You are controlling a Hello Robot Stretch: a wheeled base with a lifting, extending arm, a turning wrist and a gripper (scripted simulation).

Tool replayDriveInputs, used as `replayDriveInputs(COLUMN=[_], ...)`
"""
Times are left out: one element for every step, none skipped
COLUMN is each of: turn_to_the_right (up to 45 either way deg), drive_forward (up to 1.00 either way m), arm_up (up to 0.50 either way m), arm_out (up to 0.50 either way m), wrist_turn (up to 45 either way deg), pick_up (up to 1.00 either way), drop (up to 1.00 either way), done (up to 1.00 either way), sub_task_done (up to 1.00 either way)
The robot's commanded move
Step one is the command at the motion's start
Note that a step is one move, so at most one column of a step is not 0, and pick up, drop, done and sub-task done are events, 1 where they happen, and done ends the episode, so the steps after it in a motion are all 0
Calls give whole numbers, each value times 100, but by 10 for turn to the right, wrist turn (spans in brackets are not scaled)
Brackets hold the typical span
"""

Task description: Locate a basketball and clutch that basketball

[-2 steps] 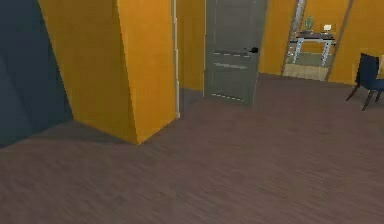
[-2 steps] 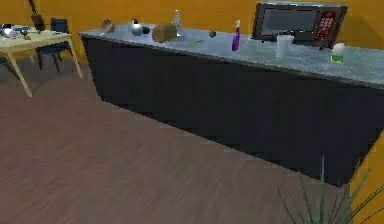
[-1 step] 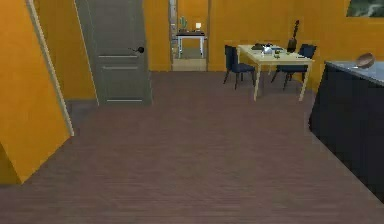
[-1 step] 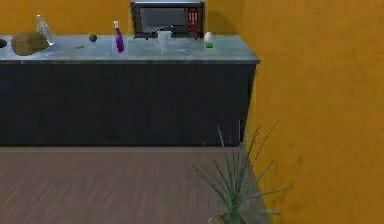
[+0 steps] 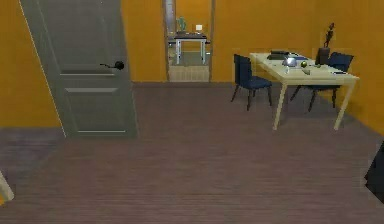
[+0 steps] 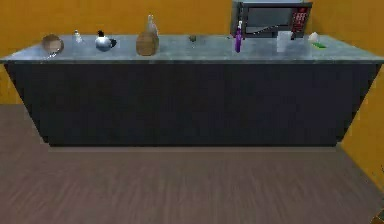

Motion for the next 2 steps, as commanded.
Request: replayDriveInputs(turn_to_the_right=[0, 0], drive_forward=[100, 100], arm_up=[0, 0], arm_out=[0, 0], wrist_turn=[0, 0], pick_up=[0, 0], drop=[0, 0], done=[0, 0], sub_task_done=[0, 0])
